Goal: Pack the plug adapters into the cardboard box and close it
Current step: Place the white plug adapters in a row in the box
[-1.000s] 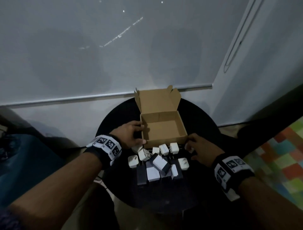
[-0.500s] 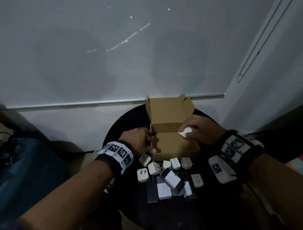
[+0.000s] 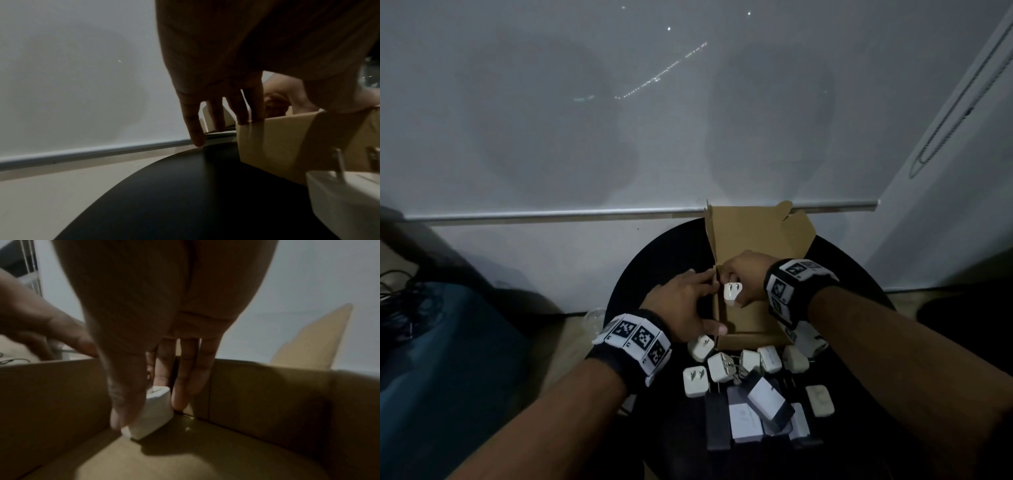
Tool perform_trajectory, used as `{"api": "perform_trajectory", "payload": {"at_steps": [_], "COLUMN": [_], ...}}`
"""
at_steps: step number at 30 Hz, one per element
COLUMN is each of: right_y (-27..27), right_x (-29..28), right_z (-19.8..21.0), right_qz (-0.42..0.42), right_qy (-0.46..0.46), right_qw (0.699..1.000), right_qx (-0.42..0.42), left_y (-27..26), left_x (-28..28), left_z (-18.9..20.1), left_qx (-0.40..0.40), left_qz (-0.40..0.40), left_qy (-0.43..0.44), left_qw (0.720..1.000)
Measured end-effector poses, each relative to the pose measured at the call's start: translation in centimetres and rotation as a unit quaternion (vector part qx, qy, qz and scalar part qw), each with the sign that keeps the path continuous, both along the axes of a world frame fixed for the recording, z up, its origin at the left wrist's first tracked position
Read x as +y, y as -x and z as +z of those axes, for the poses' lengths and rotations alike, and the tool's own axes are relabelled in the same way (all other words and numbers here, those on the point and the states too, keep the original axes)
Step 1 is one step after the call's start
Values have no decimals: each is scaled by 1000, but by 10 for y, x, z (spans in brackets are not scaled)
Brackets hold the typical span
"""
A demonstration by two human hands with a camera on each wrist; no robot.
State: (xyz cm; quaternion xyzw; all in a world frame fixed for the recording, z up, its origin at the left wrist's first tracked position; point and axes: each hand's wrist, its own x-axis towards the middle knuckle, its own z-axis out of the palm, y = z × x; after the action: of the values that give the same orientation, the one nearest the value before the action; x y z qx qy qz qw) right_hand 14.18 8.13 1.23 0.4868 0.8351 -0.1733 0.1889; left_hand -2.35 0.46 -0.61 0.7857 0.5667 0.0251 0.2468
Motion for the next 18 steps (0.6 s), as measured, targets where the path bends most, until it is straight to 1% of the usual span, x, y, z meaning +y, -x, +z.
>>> {"api": "perform_trajectory", "payload": {"at_steps": [3, 5, 7, 10, 12, 14, 16, 18], "right_y": [10, 16, 17, 12, 7, 1, -5, -8], "right_x": [2, 1, 1, 1, -1, -1, -1, -1], "right_z": [-1, -3, -2, 4, 10, 13, 11, 5], "right_qz": [26, 48, 56, 51, 43, 28, 5, 11], "right_qy": [-7, -15, -13, -21, -44, -60, -42, -6], "right_qw": [999, 997, 996, 997, 997, 996, 996, 995], "right_qx": [-35, -64, -75, -57, -44, -55, -75, -100], "left_y": [-1, -2, -4, -6, -6, -6, -6, -5], "left_x": [3, 4, 4, 5, 5, 6, 6, 7], "left_z": [5, 9, 12, 14, 14, 12, 12, 14], "left_qx": [58, 74, 83, 97, 105, 102, 93, 85], "left_qz": [-27, -28, -28, -32, -32, -26, -20, -13], "left_qy": [0, -15, -32, -34, -33, -27, -19, -13], "left_qw": [998, 997, 996, 994, 993, 994, 995, 996]}}
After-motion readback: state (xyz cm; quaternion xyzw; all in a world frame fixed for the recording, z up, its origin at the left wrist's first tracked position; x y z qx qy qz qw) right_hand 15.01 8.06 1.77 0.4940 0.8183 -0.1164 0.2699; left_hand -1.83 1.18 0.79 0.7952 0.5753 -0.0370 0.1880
